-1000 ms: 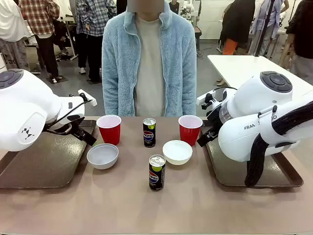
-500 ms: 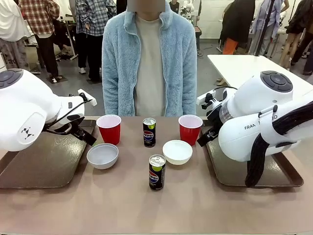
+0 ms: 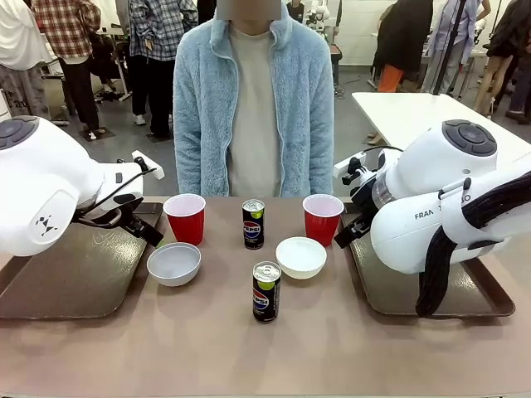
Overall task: Prepare tableware on both trays.
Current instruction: Pick up a Picnic Bowl from the table and place it on a Handle tray.
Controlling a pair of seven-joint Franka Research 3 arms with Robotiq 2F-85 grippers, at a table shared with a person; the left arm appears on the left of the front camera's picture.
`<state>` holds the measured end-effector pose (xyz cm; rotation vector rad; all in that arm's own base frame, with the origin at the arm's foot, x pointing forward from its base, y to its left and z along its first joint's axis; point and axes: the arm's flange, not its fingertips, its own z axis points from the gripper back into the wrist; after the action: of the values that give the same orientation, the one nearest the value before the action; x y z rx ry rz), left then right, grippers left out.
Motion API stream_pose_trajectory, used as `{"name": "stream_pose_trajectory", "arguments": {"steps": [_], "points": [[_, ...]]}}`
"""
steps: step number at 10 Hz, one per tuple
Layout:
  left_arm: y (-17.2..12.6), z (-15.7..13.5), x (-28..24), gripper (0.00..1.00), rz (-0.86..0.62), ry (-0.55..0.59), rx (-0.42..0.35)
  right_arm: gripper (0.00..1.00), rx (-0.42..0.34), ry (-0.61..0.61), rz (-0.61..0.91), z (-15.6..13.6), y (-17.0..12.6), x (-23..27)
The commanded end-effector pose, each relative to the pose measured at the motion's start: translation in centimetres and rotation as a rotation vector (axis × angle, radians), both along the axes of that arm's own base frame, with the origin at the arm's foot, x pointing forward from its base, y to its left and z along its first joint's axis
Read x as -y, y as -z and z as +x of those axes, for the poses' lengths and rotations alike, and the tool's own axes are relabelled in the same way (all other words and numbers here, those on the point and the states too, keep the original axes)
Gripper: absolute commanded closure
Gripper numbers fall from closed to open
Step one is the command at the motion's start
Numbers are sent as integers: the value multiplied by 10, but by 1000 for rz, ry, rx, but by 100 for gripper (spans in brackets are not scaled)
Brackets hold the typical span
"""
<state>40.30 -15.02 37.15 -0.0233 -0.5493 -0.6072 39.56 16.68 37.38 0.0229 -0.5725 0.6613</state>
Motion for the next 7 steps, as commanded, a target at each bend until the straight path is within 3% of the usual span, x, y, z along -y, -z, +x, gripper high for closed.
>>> {"name": "stream_pose_trajectory", "arguments": {"steps": [1, 2, 3, 5, 7], "points": [[0, 0, 0, 0, 0, 0, 0, 0, 0, 0, 0, 0, 0, 0], [0, 0, 0, 0, 0, 0, 0, 0, 0, 0, 0, 0, 0, 0], [-16, -25, -15, 0, -4, 82, -34, 0, -12, 26, -37, -29, -17, 0], [-51, -99, -40, 0, 55, 102, -74, 0, -134, 29, -47, -104, -36, 17], [-58, -146, -64, 0, 54, 133, -155, 0, -300, 101, 15, -157, -27, 50]]}}
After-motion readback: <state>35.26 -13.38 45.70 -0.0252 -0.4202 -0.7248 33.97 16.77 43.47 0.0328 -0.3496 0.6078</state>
